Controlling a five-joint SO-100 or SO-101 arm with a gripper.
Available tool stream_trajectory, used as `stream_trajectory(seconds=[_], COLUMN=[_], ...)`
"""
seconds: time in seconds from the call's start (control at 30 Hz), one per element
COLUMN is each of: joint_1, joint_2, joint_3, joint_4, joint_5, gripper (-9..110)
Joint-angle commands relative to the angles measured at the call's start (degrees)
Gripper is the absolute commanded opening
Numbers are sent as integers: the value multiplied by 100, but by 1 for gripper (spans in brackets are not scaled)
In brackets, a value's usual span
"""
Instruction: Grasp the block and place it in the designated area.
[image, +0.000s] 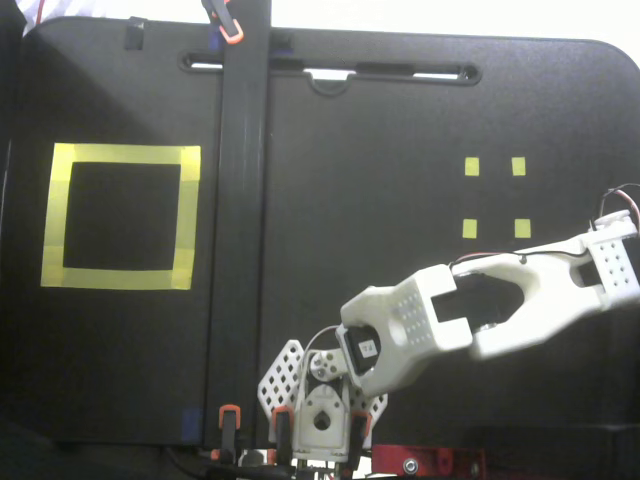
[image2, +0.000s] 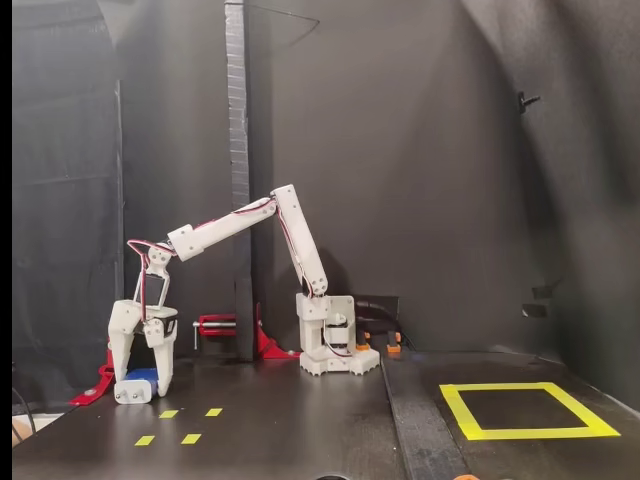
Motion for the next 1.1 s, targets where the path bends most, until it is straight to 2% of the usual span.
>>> stream_trajectory(seconds=[0.0,0.43,1.07], joint_1=[44,-114,-554], joint_2=[-26,352,729], joint_3=[79,-9,-2153], joint_4=[-26,501,3023], joint_5=[-26,114,712], gripper=[23,23,23])
